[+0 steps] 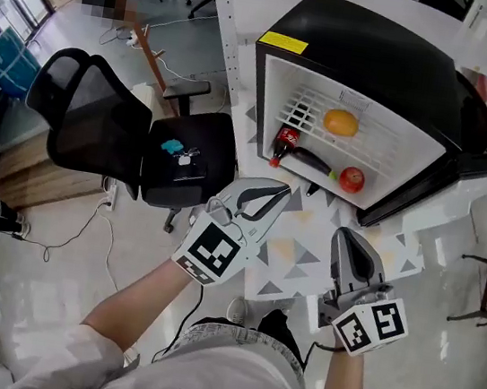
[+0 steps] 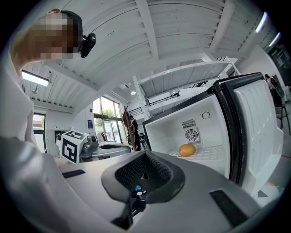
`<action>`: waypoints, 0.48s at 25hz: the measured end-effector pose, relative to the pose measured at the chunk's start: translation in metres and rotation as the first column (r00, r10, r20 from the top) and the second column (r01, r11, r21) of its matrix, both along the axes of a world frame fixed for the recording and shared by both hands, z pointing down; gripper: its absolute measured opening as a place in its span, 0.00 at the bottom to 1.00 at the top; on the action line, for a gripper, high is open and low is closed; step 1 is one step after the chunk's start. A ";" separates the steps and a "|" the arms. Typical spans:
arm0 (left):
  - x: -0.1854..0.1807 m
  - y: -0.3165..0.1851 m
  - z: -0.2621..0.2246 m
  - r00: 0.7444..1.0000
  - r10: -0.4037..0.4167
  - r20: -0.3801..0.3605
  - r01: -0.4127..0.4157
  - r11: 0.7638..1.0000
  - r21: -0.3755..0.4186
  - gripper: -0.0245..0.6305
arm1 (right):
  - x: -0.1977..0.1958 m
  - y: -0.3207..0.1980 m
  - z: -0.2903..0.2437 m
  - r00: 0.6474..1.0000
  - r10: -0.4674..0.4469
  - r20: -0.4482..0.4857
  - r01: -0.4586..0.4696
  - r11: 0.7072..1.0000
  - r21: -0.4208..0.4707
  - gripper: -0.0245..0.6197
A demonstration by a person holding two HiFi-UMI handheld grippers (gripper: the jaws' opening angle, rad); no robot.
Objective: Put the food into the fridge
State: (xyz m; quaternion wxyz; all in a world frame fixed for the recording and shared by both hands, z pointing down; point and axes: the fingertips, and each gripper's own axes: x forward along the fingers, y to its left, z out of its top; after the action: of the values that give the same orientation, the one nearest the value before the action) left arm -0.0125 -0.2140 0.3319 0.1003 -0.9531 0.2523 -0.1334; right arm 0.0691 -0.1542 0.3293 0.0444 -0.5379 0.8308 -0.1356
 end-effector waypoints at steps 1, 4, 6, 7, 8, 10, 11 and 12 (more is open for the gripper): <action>-0.001 0.002 0.000 1.000 0.000 -0.007 0.000 1.000 -0.003 0.05 | -0.002 0.002 0.000 1.000 -0.001 0.000 0.001 1.000 0.000 0.04; -0.005 0.009 -0.001 0.999 -0.004 -0.037 0.003 1.000 -0.020 0.05 | -0.005 0.006 0.001 1.000 -0.005 -0.003 0.005 1.000 -0.002 0.04; -0.007 0.013 0.001 0.998 -0.010 -0.055 0.008 0.999 -0.037 0.05 | -0.005 0.008 0.003 1.000 -0.004 -0.006 0.004 1.000 -0.006 0.04; -0.008 0.015 0.003 0.998 -0.014 -0.063 0.011 0.999 -0.047 0.05 | -0.005 0.008 0.004 1.000 -0.003 -0.008 0.002 1.000 -0.009 0.04; -0.010 0.017 0.006 0.997 -0.019 -0.069 0.015 0.998 -0.059 0.05 | -0.004 0.009 0.005 1.000 -0.001 -0.011 0.001 1.000 -0.012 0.04; -0.013 0.021 0.013 0.996 -0.025 -0.082 0.018 0.996 -0.088 0.05 | -0.003 0.011 0.007 1.000 0.002 -0.015 -0.003 1.000 -0.019 0.04; -0.015 0.023 0.016 0.996 -0.027 -0.090 0.017 0.995 -0.103 0.05 | -0.002 0.012 0.008 1.000 0.004 -0.018 -0.004 1.000 -0.022 0.04; -0.016 0.024 0.019 0.995 -0.027 -0.098 0.015 0.993 -0.116 0.05 | -0.001 0.013 0.009 1.000 0.005 -0.021 -0.005 1.000 -0.026 0.04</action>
State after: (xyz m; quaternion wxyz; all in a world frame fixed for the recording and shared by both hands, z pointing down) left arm -0.0283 -0.1900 0.3511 0.0313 -0.9601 0.2588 -0.1014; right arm 0.0679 -0.1409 0.3381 0.0290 -0.5420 0.8280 -0.1407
